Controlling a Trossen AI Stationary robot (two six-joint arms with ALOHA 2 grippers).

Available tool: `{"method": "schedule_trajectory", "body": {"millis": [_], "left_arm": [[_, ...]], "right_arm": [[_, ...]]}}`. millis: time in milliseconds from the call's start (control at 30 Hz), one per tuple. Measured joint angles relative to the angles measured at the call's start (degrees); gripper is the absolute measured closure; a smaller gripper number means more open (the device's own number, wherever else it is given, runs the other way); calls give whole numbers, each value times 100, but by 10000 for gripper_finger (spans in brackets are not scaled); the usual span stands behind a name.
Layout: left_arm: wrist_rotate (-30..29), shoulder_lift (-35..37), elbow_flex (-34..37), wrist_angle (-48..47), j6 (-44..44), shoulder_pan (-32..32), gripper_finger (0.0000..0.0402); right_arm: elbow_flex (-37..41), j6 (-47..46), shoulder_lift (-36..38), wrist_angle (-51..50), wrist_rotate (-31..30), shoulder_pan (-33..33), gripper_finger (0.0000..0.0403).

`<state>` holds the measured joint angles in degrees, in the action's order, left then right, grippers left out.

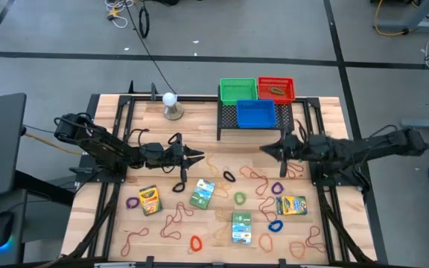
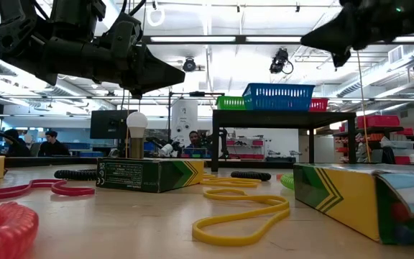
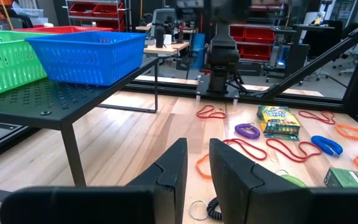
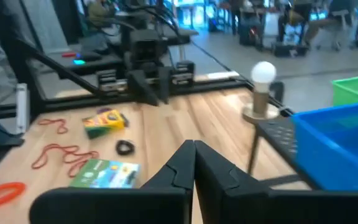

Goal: Pick & Place Office Desk Supplies
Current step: Put the yellow rubber band into the green bin

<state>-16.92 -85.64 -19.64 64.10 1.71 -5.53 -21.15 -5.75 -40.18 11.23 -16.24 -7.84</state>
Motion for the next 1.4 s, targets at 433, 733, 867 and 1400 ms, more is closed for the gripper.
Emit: {"method": "schedule_trajectory", "body": {"millis": [433,733,867,1400], "left_arm": [[0,2,-2,-2,0,1,328],[1,2,-2,4,-2,-1,328],[-10,2,-2,35,0,10,328],[-597,3,-511,177,268,76,328]], "right_arm": [[606,-218,-263,617,-730,-852,391],[606,59,-1167,655,292,-690,392],[606,12,-1437,668,306,-679,392],[606,69,-1585,701,344,-681,391]]}}
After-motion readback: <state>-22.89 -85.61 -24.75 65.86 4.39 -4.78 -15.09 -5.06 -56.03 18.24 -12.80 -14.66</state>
